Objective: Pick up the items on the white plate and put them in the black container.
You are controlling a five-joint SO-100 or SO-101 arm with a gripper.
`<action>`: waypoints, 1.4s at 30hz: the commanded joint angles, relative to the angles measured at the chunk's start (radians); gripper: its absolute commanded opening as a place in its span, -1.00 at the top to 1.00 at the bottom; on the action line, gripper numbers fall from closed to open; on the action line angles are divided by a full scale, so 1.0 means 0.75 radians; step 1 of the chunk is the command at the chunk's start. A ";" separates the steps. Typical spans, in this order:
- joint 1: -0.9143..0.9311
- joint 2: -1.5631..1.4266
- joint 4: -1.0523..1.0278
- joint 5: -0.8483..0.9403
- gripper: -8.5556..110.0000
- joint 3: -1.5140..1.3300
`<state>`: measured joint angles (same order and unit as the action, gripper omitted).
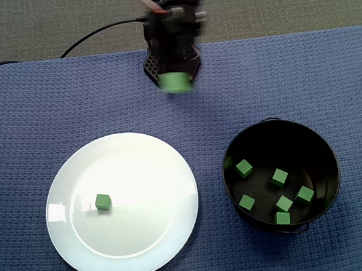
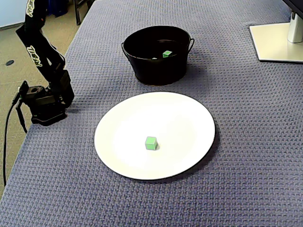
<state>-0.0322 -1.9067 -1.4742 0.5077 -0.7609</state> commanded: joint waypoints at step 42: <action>0.292 0.055 -0.119 1.634 0.31 -0.184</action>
<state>-0.0430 -1.9052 -1.4849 1.4327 -1.1060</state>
